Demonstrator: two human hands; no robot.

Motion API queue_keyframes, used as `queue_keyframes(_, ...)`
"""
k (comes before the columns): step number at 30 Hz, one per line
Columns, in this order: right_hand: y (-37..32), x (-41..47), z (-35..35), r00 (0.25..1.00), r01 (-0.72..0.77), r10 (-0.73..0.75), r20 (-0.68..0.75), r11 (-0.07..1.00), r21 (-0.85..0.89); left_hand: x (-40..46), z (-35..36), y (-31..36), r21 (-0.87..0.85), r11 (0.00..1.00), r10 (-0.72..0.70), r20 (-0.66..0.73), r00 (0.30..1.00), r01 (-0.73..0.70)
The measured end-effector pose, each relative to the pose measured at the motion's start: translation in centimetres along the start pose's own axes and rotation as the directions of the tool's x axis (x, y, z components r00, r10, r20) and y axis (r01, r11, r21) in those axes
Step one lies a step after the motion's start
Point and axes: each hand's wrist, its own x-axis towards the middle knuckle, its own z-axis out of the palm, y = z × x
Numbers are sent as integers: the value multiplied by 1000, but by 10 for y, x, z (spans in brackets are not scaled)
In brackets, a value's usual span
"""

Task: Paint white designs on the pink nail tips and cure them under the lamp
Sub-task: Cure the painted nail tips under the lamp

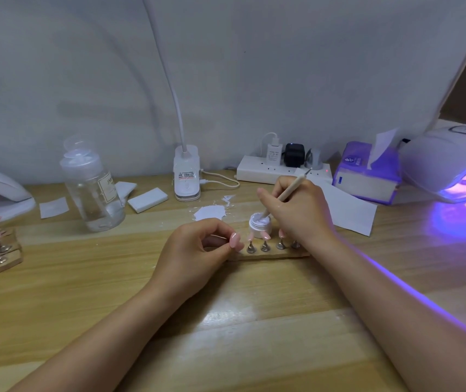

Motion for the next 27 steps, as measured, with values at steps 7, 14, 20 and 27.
queue_keyframes(7, -2, 0, 0, 1000, -4, 4, -3, 1000, -3, 1, 1, -2, 30, 1000, 10, -21, 1000, -10)
queue_keyframes(14, -8, 2, -4, 998, -7, 13, -69, 996, 90, 1, 1, -2, 26, 999, 22, -32, 999, -21)
queue_keyframes(20, -21, 4, -15, 990, -84, 114, -79, 945, 317, 0, 1, 0, 28, 999, 30, -34, 999, -29)
queue_keyframes(27, -40, 2, -36, 920, -366, 357, 162, 635, 680, -3, -1, 11, 5, 992, 124, -109, 986, -124)
